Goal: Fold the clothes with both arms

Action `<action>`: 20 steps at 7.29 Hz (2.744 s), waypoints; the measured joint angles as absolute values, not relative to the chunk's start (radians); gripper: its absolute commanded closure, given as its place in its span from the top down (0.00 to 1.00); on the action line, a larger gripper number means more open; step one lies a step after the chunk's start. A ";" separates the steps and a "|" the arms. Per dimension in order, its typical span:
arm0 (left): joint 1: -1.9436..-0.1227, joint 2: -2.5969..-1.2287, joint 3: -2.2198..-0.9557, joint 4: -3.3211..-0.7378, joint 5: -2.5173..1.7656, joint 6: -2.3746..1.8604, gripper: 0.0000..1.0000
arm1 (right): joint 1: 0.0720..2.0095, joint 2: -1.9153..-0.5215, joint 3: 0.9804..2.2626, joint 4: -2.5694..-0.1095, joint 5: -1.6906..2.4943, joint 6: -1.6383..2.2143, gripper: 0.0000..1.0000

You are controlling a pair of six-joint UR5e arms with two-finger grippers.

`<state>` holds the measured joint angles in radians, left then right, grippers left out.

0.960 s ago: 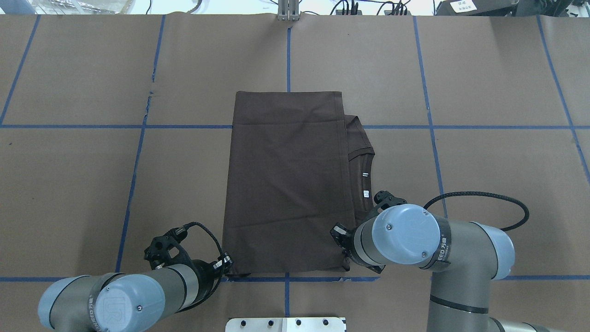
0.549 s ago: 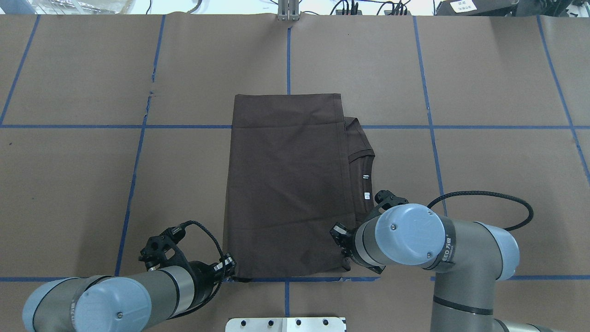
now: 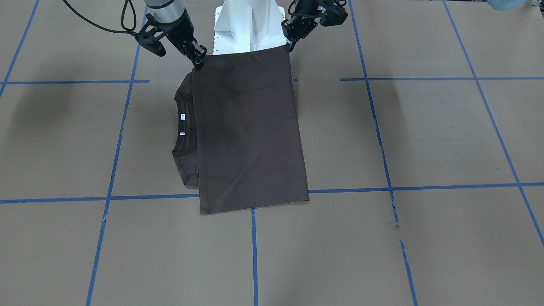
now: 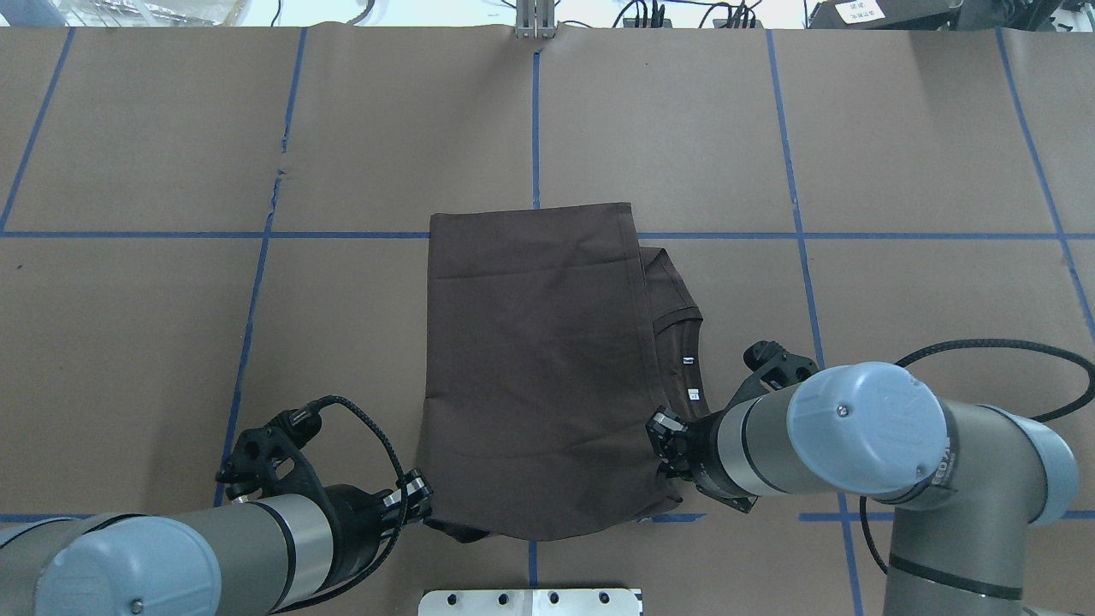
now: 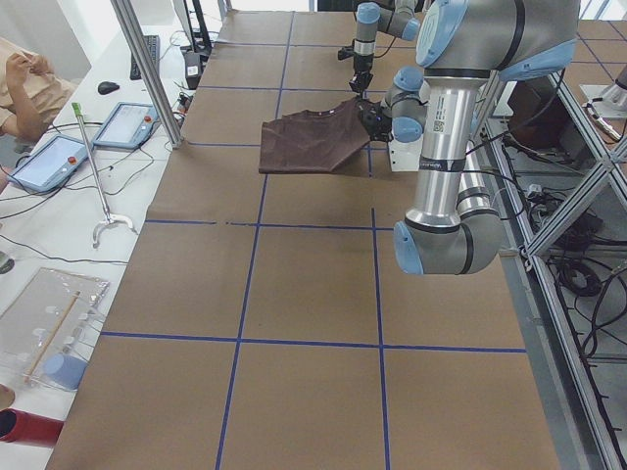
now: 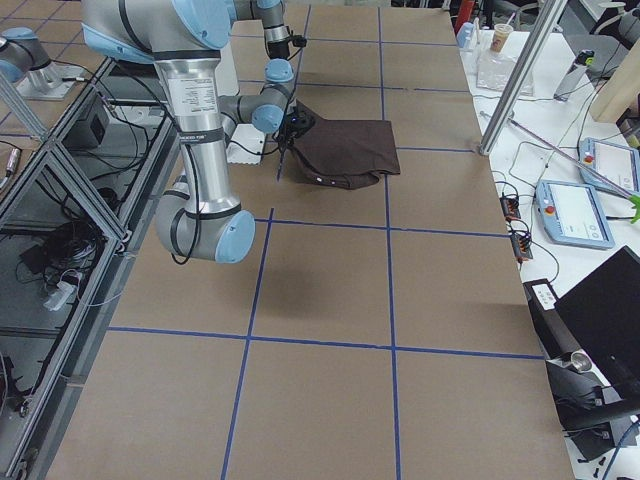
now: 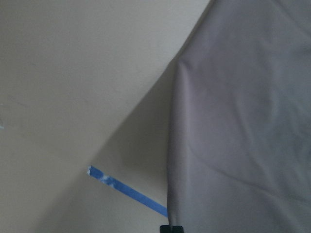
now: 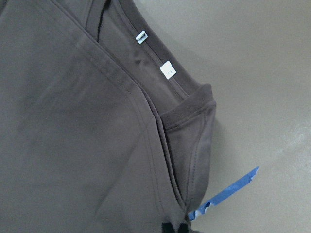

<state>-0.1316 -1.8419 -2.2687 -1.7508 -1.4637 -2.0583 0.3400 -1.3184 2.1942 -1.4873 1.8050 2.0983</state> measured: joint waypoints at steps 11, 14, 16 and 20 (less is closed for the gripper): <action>-0.714 -2.211 -1.418 -2.144 -1.573 -1.464 1.00 | 0.830 -0.733 1.092 -1.060 2.052 1.692 1.00; -0.746 -2.144 -1.502 -2.175 -1.675 -1.410 1.00 | 0.892 -0.768 1.112 -1.040 2.124 1.624 1.00; -0.810 -2.003 -1.634 -2.174 -1.832 -1.219 1.00 | 0.975 -0.936 1.255 -1.047 2.179 1.533 1.00; -1.157 -1.674 -1.755 -2.172 -2.187 -0.601 1.00 | 1.242 -1.314 1.406 -1.048 2.278 0.904 1.00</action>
<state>-1.1569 -1.6737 -1.7550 -2.1721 -2.1872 -0.6011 1.2419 -1.3142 1.4059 -1.0480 2.2777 0.9045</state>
